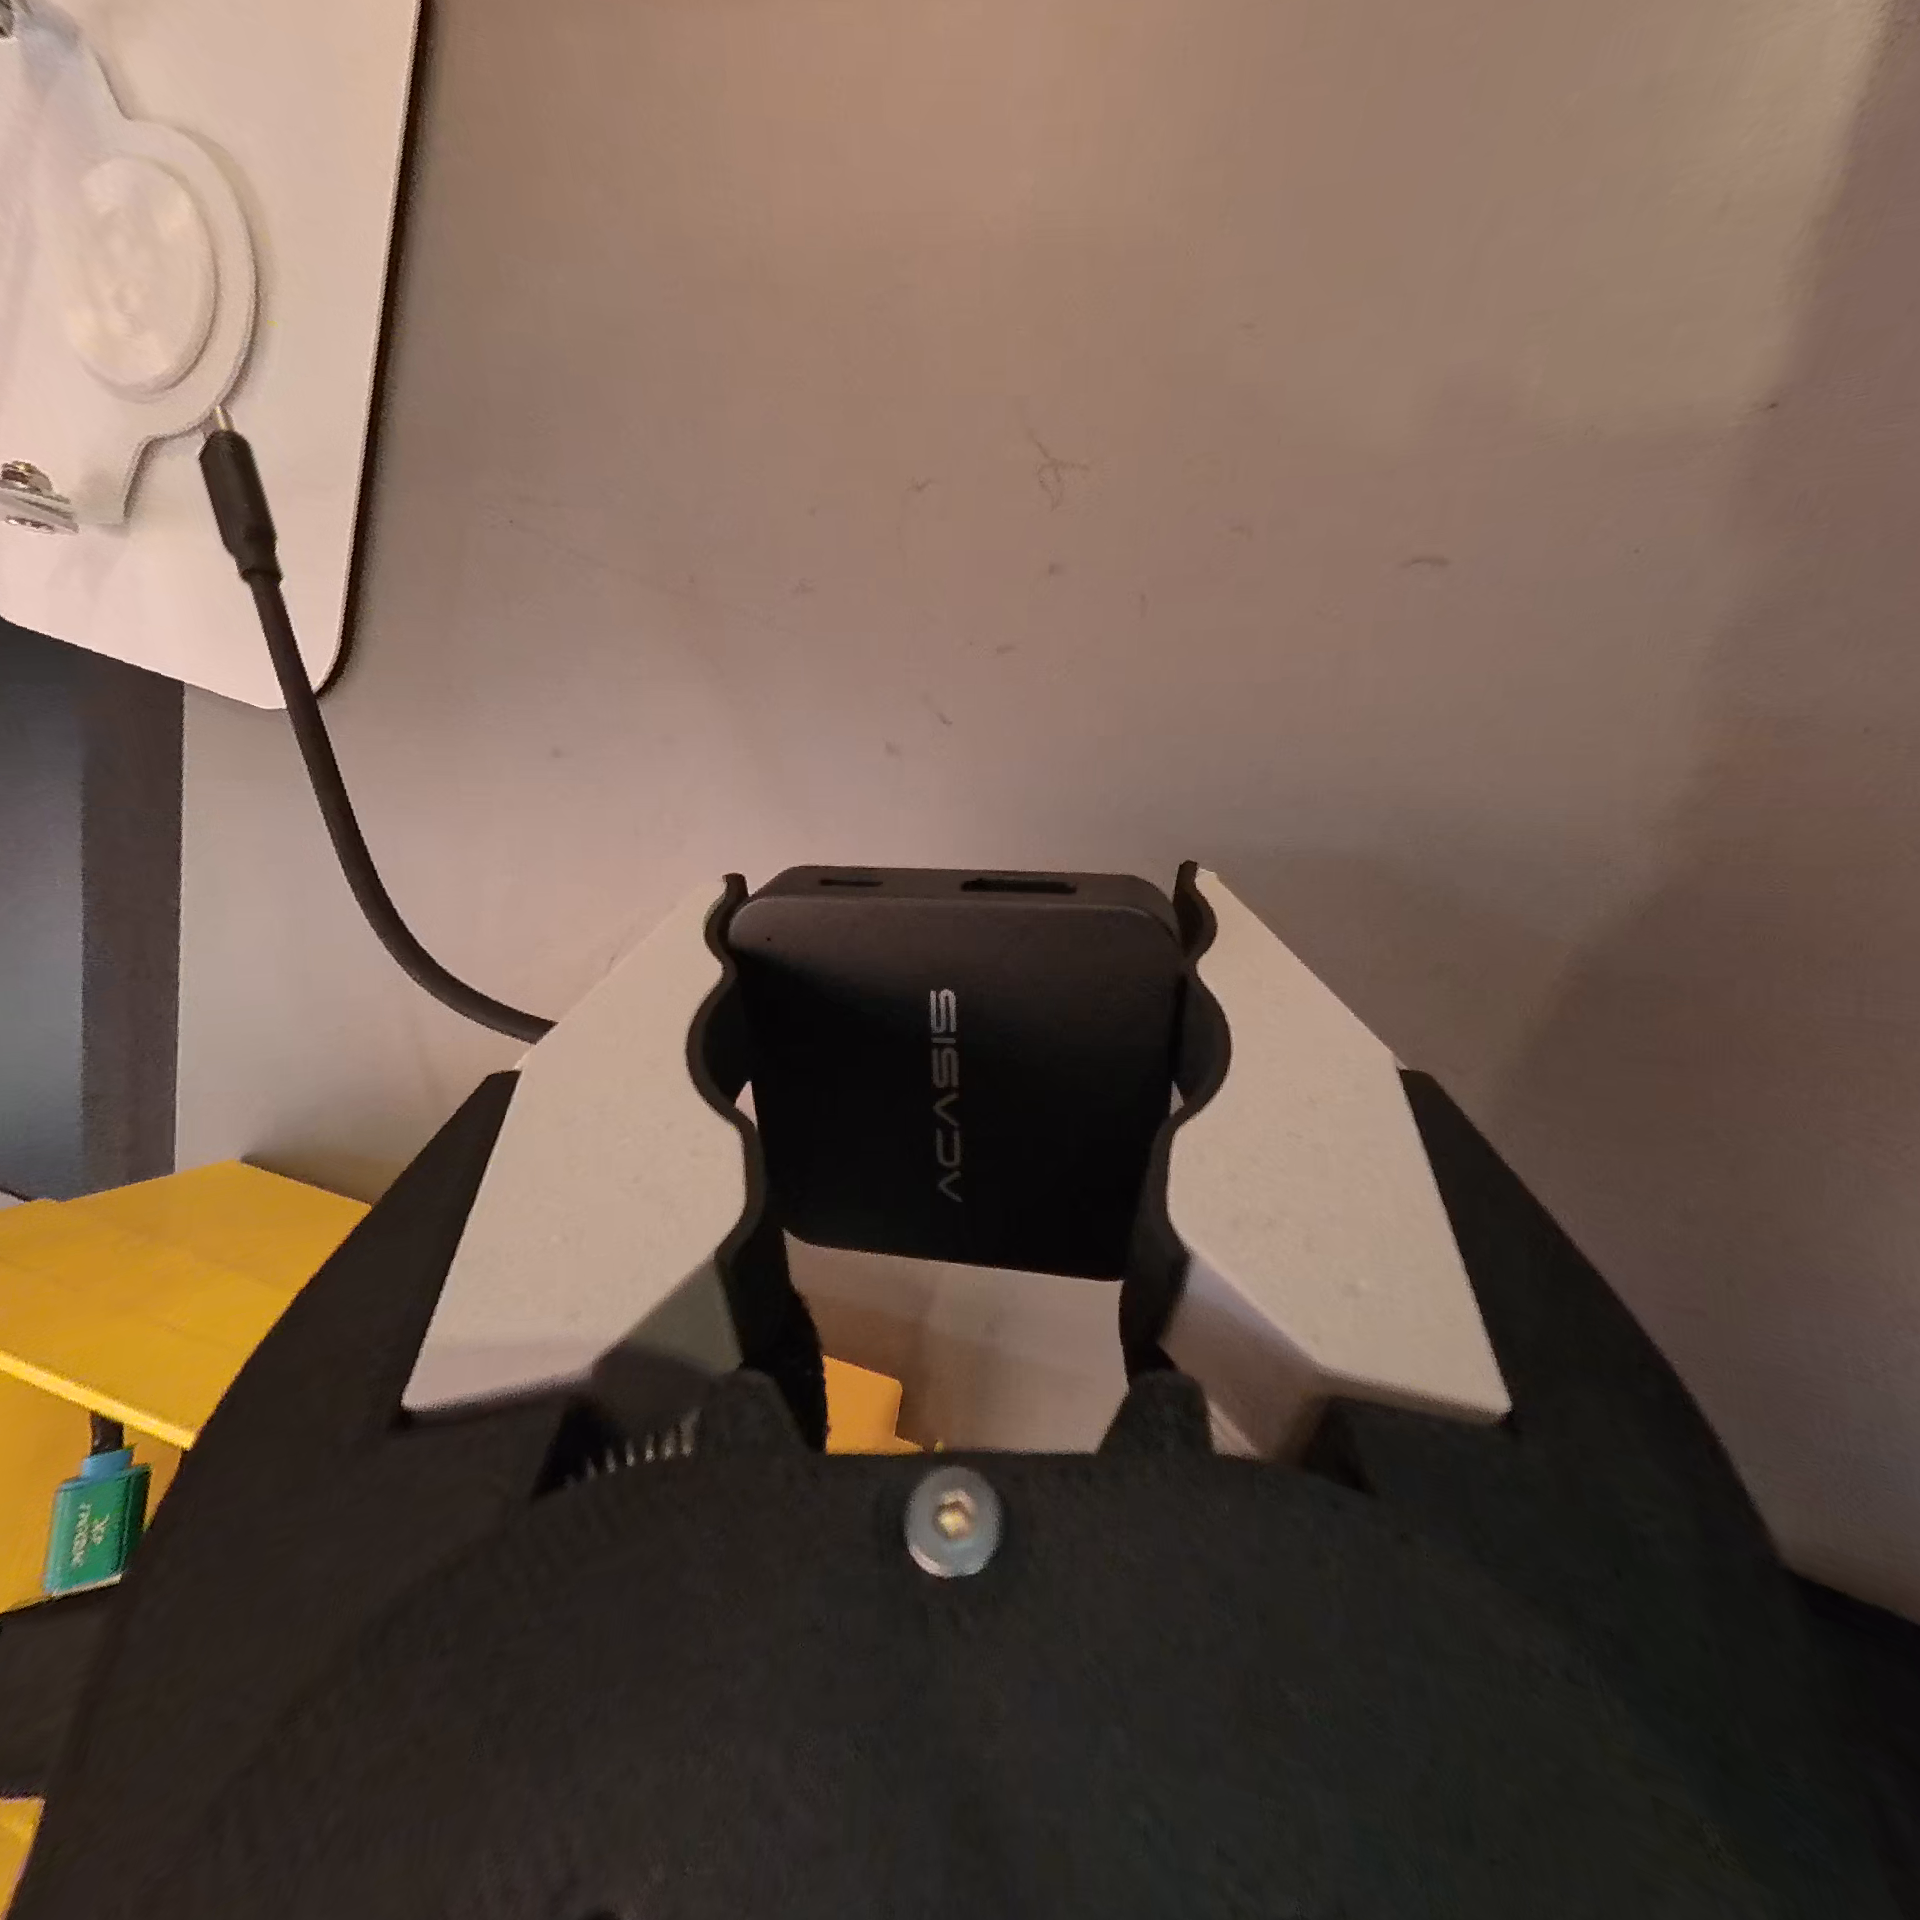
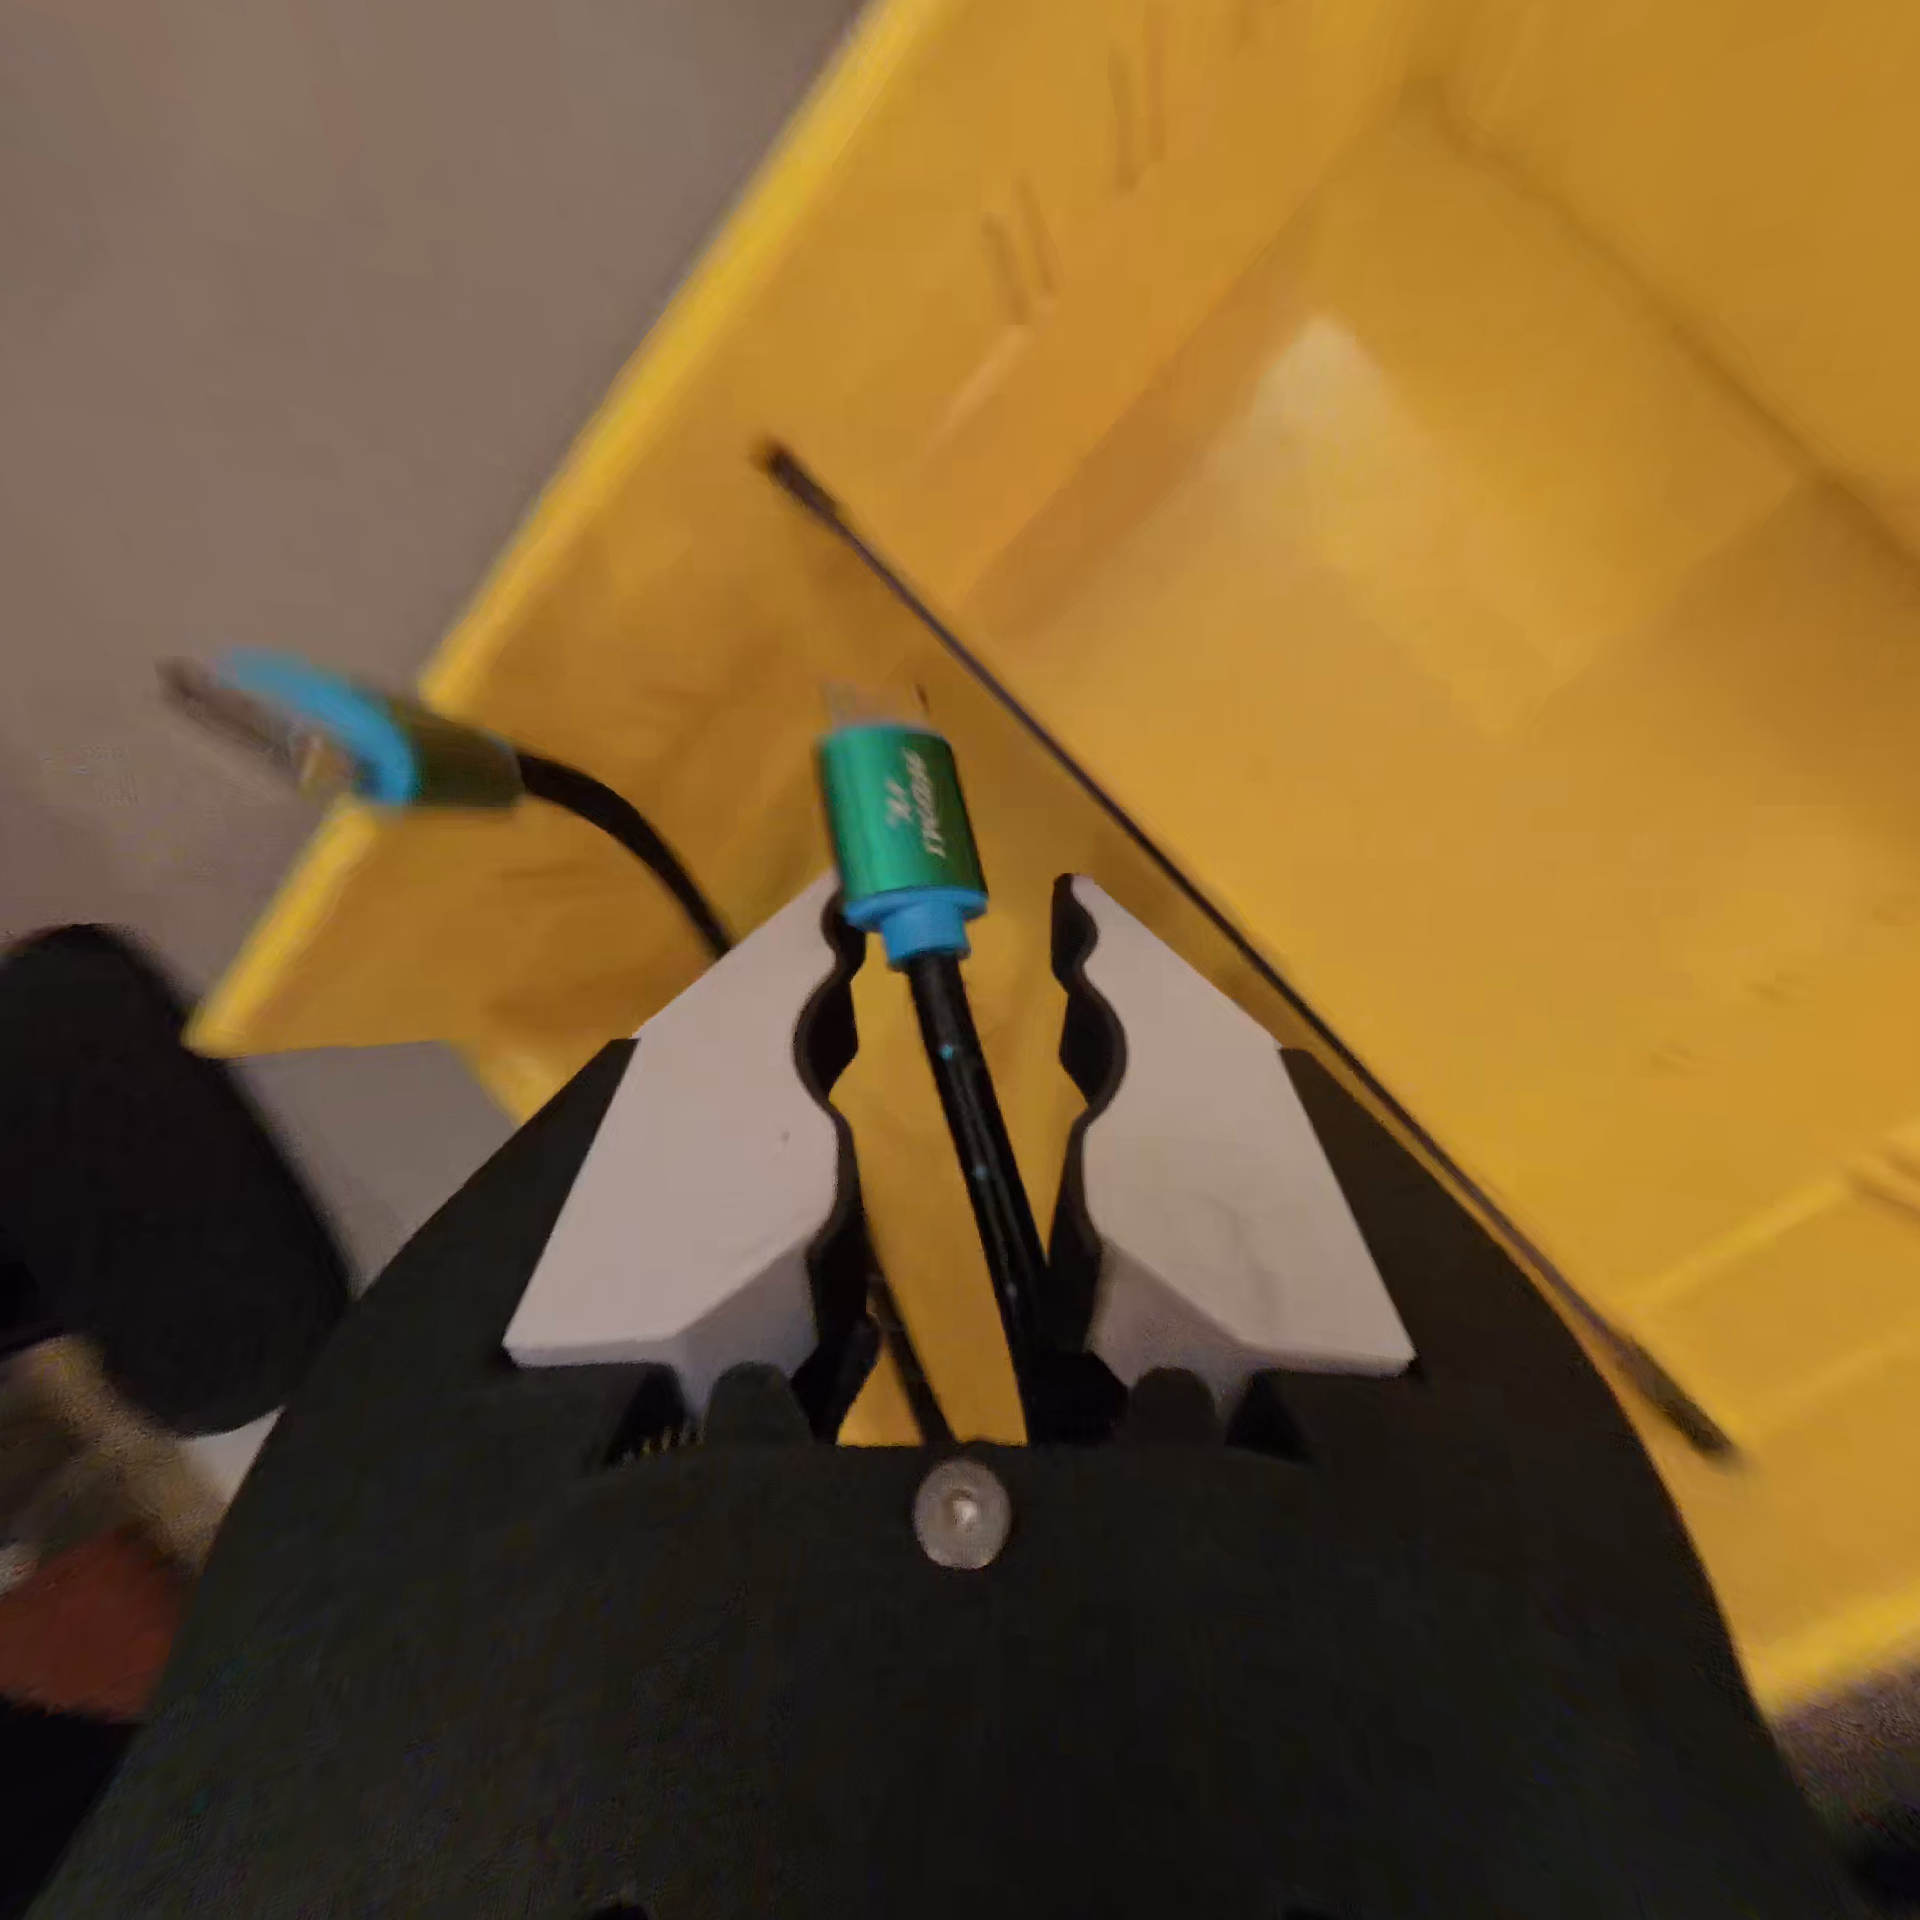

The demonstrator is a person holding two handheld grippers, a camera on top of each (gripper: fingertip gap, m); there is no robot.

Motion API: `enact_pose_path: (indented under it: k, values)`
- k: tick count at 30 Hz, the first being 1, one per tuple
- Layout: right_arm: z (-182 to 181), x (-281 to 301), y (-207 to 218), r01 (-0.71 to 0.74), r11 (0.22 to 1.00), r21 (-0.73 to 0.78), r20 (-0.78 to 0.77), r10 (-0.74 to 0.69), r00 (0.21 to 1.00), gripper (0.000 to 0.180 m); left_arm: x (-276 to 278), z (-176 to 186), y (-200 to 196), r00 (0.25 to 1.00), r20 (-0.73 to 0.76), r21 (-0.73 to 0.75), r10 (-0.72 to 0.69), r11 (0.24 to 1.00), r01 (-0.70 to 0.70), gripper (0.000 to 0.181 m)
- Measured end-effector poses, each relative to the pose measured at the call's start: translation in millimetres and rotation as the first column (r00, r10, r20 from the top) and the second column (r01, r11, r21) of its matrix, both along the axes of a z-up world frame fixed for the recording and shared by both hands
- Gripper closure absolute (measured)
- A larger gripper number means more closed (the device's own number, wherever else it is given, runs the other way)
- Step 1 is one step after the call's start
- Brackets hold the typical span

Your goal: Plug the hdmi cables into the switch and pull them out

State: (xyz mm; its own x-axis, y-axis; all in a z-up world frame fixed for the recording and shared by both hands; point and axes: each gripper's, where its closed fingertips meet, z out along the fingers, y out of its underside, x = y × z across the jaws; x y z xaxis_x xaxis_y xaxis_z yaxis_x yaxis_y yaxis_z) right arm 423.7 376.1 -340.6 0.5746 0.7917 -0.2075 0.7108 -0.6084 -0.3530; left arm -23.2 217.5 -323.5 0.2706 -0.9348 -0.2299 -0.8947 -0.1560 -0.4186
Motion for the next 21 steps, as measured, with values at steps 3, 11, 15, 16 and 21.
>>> enact_pose_path:
  k: [3,11,15,16,21]
  values:
    - [5,8,9,0.005,0.996,0.093,0.075,-0.012,0.997,0.13,-1,-1,0,1.0,0.002,-0.003,0.001,1.0,-0.001,0.102]
    - [32,31,7,-0.018,0.985,0.17,0.202,-0.017,0.979,0.098,0,-2,0,1.0,0.007,-0.008,-0.002,1.0,0.002,0.102]
    - [66,32,7,-0.027,0.965,0.259,0.225,-0.033,0.974,0.096,2,2,0,1.0,0.021,-0.003,-0.002,1.0,0.002,0.102]
    - [71,32,6,-0.031,0.962,0.27,0.237,-0.036,0.971,0.096,2,3,0,1.0,0.02,-0.001,-0.002,1.0,0.002,0.102]
    - [102,7,-1,-0.088,0.92,0.382,0.248,-0.01,0.969,0.102,4,6,-1,1.0,0.029,0.007,-0.004,1.0,0.004,0.102]
